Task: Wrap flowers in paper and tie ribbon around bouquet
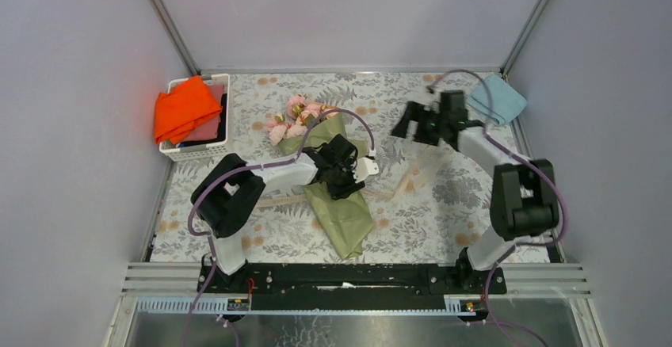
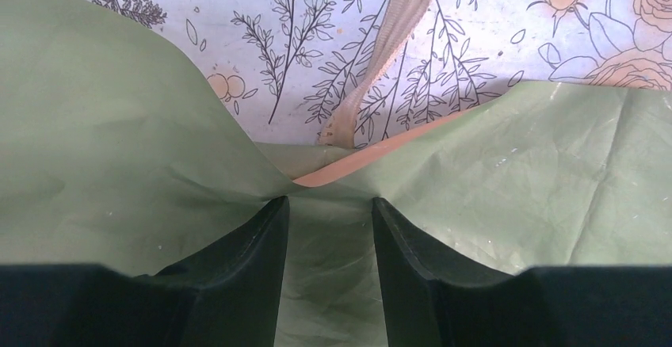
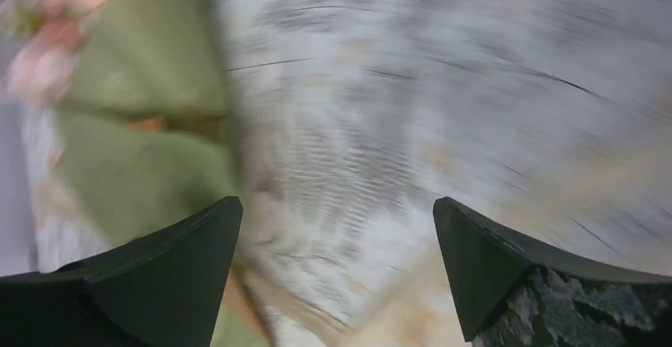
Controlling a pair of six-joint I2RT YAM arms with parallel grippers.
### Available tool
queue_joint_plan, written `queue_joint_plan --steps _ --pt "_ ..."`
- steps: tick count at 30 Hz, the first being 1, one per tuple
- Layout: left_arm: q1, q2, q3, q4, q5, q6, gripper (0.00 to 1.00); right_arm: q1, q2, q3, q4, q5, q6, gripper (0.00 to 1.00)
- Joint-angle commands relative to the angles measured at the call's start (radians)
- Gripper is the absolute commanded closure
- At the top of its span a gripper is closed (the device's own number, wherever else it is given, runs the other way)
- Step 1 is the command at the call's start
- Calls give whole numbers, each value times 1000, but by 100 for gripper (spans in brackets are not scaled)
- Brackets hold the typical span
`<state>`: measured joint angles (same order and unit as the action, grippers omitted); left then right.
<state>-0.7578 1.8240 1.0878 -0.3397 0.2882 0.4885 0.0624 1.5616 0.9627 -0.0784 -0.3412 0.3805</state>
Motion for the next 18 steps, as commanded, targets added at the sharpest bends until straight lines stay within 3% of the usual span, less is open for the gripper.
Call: queue_joint_plan --steps 1,5,12,15,18 --pt "-19 35 -36 -1 -35 30 50 247 200 252 -44 -380 -221 0" --pt "-21 28 -44 0 -33 27 49 288 392 384 7 -365 -218 0" --pt "-23 30 -49 -2 -41 44 49 374 624 507 37 -487 -266 0" --pt "-22 29 -53 -14 -35 52 49 393 703 529 168 -487 -163 2" --pt "-22 16 -63 -24 -39 65 49 395 764 533 330 -508 -18 12"
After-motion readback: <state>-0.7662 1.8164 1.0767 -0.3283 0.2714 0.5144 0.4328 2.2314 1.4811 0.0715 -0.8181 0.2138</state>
